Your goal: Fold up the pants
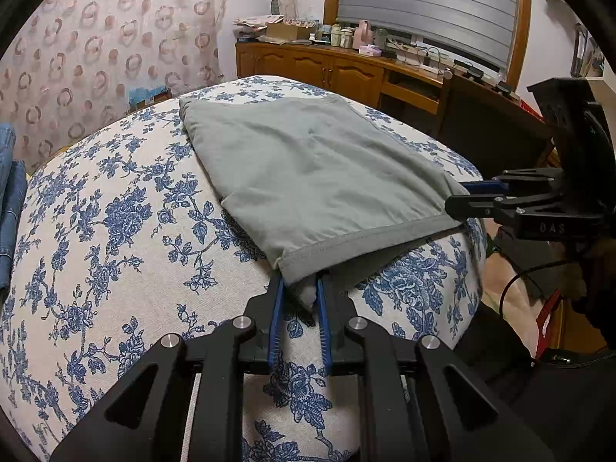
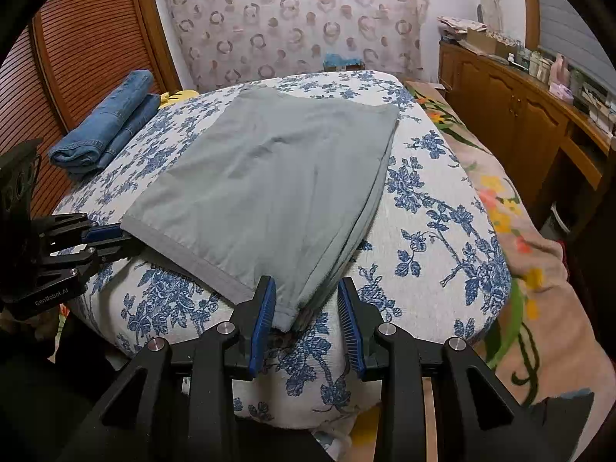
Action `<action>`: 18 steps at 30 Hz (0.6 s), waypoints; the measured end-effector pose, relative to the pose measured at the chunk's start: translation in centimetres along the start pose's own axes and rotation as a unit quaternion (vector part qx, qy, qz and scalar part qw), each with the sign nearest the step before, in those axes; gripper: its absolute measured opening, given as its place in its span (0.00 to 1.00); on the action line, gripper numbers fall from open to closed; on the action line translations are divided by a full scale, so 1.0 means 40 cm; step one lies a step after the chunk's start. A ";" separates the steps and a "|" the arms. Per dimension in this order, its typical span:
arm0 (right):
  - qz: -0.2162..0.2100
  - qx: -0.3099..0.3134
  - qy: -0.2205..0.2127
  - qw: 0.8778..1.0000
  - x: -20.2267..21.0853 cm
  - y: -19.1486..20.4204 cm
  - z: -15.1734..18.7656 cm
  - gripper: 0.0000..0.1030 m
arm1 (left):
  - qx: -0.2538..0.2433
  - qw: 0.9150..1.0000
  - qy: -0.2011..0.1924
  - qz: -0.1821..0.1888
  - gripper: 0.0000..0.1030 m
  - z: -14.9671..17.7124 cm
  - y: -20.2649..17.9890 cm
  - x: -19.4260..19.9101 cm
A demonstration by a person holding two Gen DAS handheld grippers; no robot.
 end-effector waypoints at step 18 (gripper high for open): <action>-0.055 -0.016 -0.014 0.998 0.022 0.007 -0.016 0.10 | 0.001 1.000 -0.023 -0.007 0.12 -0.025 0.014 0.018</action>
Point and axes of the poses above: each gripper's, at about its wrist camera, not at the fingertips, and x roughly against the way its jaws point, y to its left, z to its underside, the point moved 6 cm from there along -x, roughly the way its jaws point, and after that the axes turned 15 degrees about -x, right-handed, at the moved point
